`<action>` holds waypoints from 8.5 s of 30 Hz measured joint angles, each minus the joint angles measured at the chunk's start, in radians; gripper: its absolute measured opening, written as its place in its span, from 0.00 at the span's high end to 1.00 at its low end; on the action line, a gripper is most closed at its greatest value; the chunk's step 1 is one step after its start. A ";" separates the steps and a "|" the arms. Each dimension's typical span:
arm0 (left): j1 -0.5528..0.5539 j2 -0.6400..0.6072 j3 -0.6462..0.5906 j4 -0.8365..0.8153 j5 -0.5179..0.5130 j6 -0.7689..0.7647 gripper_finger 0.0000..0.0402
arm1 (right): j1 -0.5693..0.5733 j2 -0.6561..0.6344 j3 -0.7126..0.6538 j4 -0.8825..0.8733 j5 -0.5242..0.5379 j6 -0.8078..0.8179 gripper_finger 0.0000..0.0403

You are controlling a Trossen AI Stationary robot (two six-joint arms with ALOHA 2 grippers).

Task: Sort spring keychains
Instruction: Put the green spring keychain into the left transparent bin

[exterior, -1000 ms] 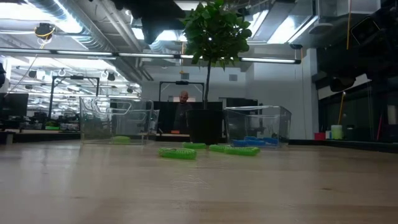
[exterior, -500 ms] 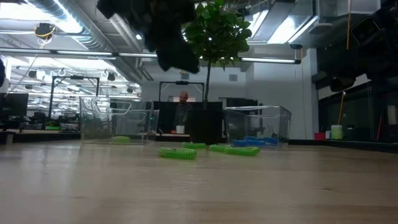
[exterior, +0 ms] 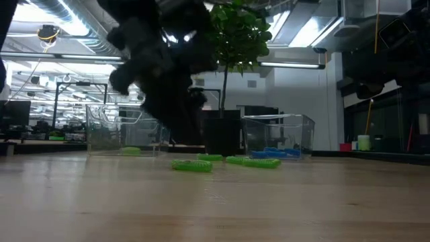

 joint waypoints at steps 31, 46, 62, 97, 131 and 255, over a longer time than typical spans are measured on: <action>0.001 0.086 0.001 0.022 -0.060 -0.137 0.97 | 0.000 0.000 0.000 0.000 0.000 0.000 0.62; 0.062 -0.060 -0.004 -0.048 -0.051 -0.147 0.98 | 0.000 0.000 0.000 0.000 0.000 0.000 0.62; 0.212 -0.388 -0.002 -0.039 -0.038 -0.174 0.98 | 0.000 0.000 0.000 0.000 0.000 0.000 0.62; 0.339 -0.618 0.000 -0.232 -0.392 -0.348 0.98 | 0.000 0.000 0.000 0.000 0.000 0.000 0.62; 0.677 -0.796 0.000 -0.580 -0.477 -0.478 0.96 | 0.000 0.000 0.000 0.000 0.000 0.000 0.62; 0.231 0.240 0.481 -0.482 -0.232 0.020 0.76 | 0.000 0.000 0.000 0.000 0.000 0.000 0.62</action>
